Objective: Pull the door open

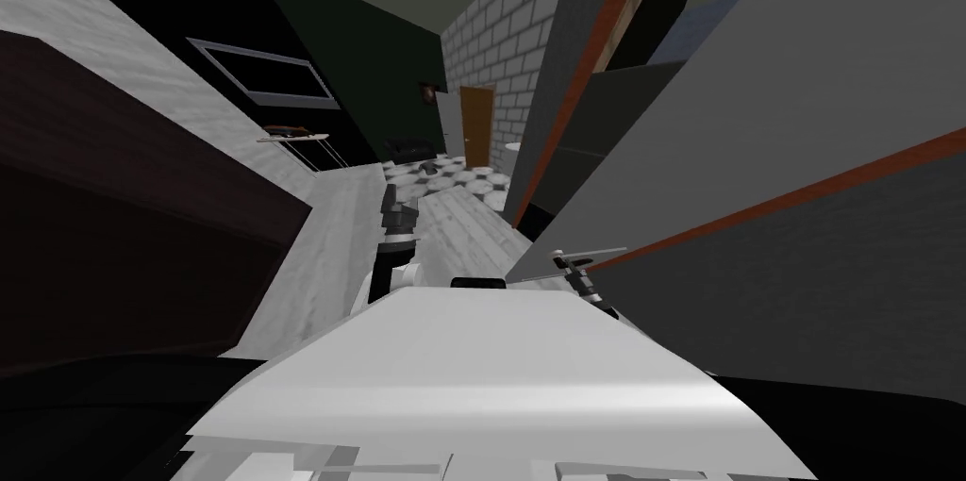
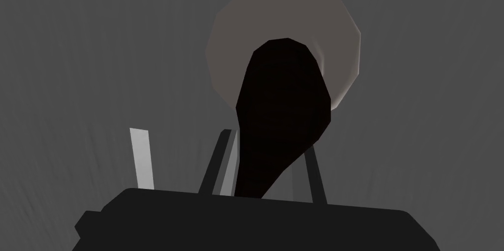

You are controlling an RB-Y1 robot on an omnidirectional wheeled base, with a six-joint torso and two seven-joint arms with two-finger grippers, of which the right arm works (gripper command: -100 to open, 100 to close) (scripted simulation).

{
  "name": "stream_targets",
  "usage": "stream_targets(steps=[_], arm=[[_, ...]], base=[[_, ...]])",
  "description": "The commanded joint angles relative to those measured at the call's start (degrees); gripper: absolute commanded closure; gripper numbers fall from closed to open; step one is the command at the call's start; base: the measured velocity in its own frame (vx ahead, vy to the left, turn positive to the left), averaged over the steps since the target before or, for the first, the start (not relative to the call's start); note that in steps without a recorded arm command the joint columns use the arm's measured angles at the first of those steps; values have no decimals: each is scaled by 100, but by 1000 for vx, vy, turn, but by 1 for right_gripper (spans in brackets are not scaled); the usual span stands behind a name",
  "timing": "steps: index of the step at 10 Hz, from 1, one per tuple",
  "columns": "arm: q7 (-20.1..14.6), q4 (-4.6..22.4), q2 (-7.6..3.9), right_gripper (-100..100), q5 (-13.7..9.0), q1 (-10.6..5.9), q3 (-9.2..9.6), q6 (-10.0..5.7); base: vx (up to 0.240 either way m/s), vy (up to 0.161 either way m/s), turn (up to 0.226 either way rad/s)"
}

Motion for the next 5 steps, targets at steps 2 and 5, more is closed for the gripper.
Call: stream_targets(steps=[2, 5], arm=[[-10, 51, 3, 100, 8, -24, 20, -27], [-22, 128, -4, 100, 14, -76, 40, -74]], base=[[-93, -39, 80], [-174, -64, 133]])
